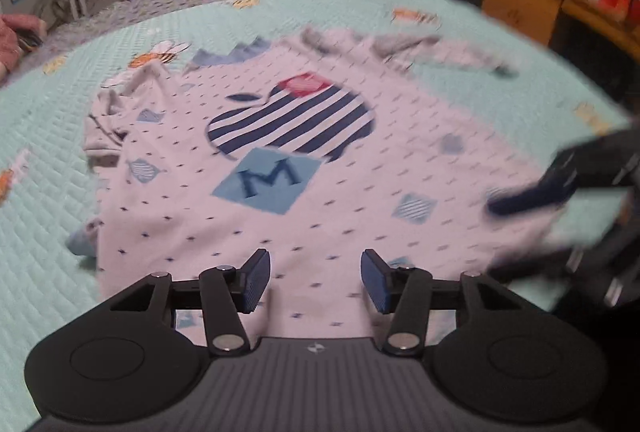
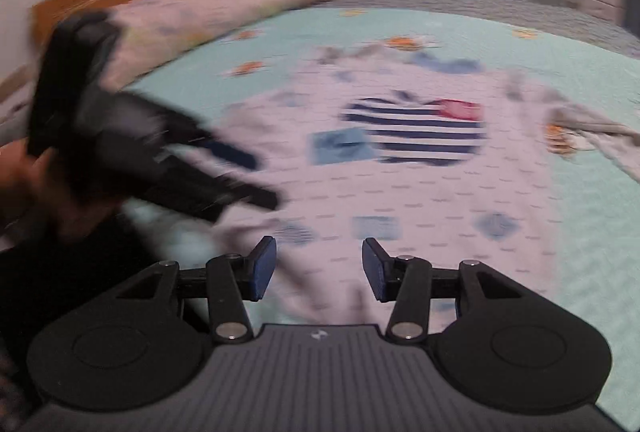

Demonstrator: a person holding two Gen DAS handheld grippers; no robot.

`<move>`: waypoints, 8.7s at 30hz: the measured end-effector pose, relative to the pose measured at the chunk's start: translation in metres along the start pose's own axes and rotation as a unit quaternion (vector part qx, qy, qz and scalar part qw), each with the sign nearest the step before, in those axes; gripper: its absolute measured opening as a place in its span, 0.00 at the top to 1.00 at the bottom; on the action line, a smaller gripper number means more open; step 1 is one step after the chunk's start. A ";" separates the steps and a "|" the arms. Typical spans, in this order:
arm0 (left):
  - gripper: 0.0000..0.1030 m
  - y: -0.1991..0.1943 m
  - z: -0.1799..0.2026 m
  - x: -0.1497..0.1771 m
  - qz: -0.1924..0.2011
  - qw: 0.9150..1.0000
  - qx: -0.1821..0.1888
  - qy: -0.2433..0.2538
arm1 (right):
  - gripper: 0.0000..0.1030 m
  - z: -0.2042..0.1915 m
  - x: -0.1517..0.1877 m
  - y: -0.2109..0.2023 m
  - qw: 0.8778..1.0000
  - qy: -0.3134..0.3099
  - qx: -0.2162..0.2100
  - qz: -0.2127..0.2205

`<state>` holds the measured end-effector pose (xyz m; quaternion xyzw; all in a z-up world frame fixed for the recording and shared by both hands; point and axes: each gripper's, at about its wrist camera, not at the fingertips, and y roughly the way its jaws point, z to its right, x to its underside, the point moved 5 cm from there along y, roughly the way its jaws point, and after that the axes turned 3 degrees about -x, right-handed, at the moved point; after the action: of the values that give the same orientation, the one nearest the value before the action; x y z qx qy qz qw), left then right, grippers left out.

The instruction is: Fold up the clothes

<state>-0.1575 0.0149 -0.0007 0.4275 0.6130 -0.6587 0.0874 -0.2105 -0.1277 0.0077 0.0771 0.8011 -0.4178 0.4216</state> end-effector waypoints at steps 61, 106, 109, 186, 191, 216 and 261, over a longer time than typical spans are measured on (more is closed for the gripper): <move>0.37 0.023 -0.005 0.009 -0.035 0.992 0.092 -0.075 | 0.72 -0.048 0.036 0.054 0.887 -0.434 0.139 -0.079; 0.36 -0.025 -0.014 0.013 -0.037 0.987 0.121 -0.097 | 0.84 -0.002 0.018 0.009 0.994 -0.040 0.009 -0.099; 0.36 -0.024 -0.007 0.011 -0.039 0.988 0.121 -0.084 | 0.84 -0.013 0.018 0.005 0.986 -0.134 0.051 -0.088; 0.36 -0.039 -0.144 0.034 0.052 0.919 0.086 -0.380 | 0.63 0.021 0.017 0.050 0.979 0.187 -0.062 -0.049; 0.36 -0.007 -0.196 0.034 0.046 0.861 0.077 -0.501 | 0.63 0.023 0.017 0.050 0.975 0.206 -0.061 -0.052; 0.92 -0.003 -0.270 0.015 0.104 0.807 0.045 -0.579 | 0.59 0.008 0.010 0.053 0.983 0.168 -0.023 -0.075; 0.36 0.061 -0.235 -0.056 0.070 0.982 -0.047 -0.168 | 0.40 0.081 -0.046 0.077 0.954 0.293 -0.057 0.024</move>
<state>0.0233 0.1851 0.0199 0.3476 0.5887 -0.6837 0.2553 -0.0949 -0.1275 -0.0291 0.1911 0.9098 -0.3208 0.1814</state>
